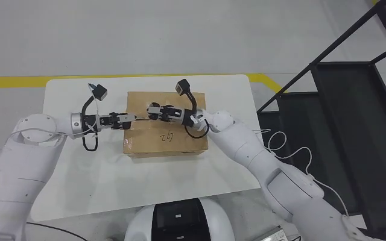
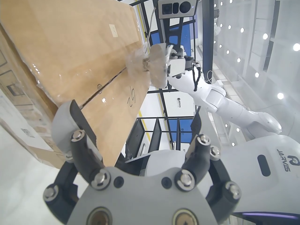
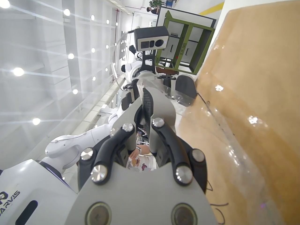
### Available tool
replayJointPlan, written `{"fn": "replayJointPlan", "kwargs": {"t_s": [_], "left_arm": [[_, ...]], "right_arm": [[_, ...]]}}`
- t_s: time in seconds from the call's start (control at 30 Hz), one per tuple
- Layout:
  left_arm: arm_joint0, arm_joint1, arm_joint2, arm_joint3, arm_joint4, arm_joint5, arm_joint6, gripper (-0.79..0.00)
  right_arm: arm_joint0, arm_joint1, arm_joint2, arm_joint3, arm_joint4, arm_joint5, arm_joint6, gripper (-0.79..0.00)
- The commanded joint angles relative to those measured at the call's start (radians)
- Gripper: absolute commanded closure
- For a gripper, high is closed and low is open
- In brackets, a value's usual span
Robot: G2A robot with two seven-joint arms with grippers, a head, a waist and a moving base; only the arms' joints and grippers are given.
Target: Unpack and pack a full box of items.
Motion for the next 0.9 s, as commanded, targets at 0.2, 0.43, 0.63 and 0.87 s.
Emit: {"fn": "replayJointPlan", "kwargs": {"t_s": [0.2,0.43,0.63,0.87], "left_arm": [[0.004,0.002,-0.010,-0.008,0.005,0.003,-0.003,-0.785],[0.012,0.004,-0.018,-0.016,0.005,0.002,-0.002,-0.785],[0.018,0.007,-0.031,-0.020,0.002,0.001,-0.008,-0.785],[0.024,0.010,-0.045,-0.018,-0.001,-0.003,-0.015,-0.785]], "right_arm": [[0.019,-0.030,-0.020,0.062,-0.048,-0.001,-0.024,0.000],[0.039,-0.053,-0.027,0.110,-0.083,-0.011,-0.049,0.000],[0.050,-0.072,-0.034,0.145,-0.116,-0.017,-0.061,0.000],[0.058,-0.091,-0.041,0.179,-0.155,-0.023,-0.078,0.000]]}}
